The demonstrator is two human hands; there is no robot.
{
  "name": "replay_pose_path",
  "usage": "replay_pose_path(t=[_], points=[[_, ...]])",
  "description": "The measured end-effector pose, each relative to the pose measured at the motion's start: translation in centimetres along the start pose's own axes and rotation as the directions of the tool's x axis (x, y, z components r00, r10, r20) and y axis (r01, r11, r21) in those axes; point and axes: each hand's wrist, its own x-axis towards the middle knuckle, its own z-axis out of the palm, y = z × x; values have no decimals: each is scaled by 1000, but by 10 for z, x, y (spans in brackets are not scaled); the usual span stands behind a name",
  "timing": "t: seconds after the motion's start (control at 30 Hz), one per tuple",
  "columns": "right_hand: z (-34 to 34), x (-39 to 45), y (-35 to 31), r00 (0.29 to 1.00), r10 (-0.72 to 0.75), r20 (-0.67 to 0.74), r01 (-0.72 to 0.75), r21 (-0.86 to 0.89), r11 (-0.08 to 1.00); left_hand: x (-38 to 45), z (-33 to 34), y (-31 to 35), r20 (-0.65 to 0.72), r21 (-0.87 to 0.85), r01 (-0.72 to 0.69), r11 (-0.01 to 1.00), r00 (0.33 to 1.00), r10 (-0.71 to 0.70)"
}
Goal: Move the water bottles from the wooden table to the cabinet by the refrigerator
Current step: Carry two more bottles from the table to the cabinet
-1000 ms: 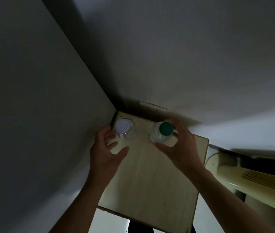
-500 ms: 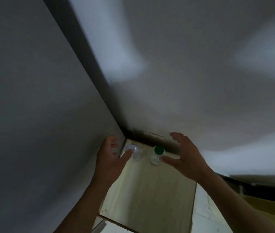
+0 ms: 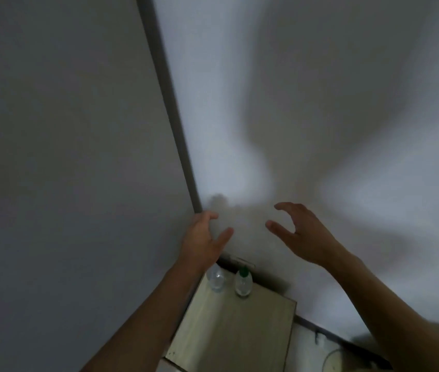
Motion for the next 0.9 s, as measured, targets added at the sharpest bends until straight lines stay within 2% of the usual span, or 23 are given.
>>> replay_pose_path(t=[0.13,0.3,0.47,0.57,0.7,0.8,0.9], points=[[-23,-14,-15,996,-48,-76,49,12,999,-11,-8,24,-69,-6,-20,1000,997,19],[-34,-29,-8,993,-66,-94,69,30,997,-27,-13,46,-77,21,-38,999,996,40],[-40,-45,13,989,-67,-129,86,151,985,-44,-6,61,-86,91,-46,995,995,54],[-46,-56,26,988,-52,-143,77,173,982,-56,10,70,-27,152,-65,986,997,70],[-62,-80,37,982,-1,-186,24,121,992,-61,31,89,70,170,-135,976,990,125],[-79,-107,42,958,57,-282,-30,97,995,-56,45,112,143,154,-216,964,970,195],[-91,-149,43,912,133,-388,-98,110,989,-59,60,138,246,96,-346,933,917,315]])
